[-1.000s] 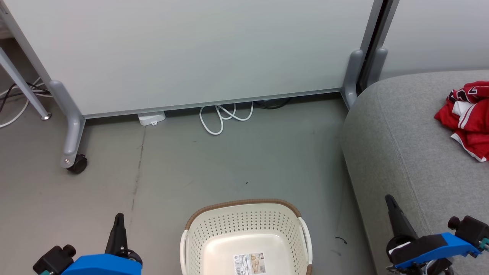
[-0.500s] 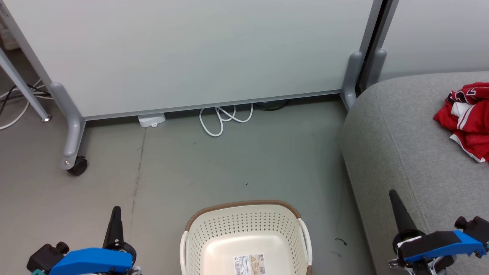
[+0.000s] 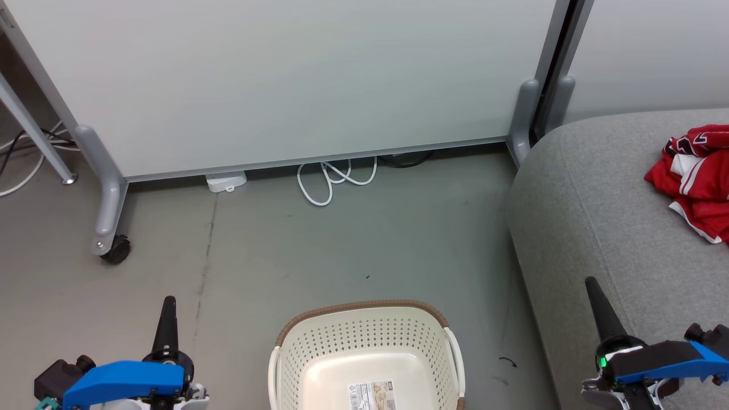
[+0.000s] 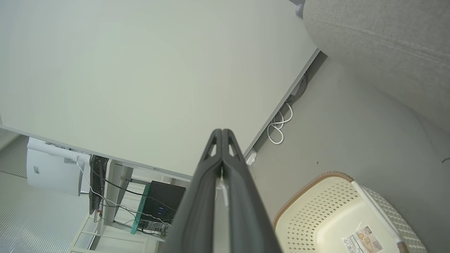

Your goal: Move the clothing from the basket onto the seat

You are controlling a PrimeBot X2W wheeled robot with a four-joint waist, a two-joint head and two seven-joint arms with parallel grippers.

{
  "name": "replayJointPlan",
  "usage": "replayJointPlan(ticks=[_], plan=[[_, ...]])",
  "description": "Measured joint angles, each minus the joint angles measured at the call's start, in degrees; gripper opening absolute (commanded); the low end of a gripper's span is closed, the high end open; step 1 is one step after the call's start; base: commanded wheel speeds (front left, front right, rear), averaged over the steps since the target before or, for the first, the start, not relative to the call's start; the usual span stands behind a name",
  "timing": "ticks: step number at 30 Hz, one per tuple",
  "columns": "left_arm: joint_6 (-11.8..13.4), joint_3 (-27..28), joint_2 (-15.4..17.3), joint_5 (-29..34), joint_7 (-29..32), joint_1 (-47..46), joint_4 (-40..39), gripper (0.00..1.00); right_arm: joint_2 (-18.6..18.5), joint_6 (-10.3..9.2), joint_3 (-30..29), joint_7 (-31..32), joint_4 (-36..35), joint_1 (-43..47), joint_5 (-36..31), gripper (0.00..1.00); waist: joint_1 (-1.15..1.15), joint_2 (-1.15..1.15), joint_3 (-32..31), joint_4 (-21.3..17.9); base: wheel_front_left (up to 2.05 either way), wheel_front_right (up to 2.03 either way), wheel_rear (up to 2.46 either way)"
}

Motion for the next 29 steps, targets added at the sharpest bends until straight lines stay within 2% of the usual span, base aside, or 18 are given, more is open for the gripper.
replayJointPlan(ticks=[29], plan=[[0.0,1.9,-0.3,-13.7,4.0,-1.6,-2.6,0.0,0.0,0.0,-1.1,1.8,-0.7,-0.9,15.0,0.0,0.0,0.0,-0.8,-0.1,0.0,0.0,0.0]])
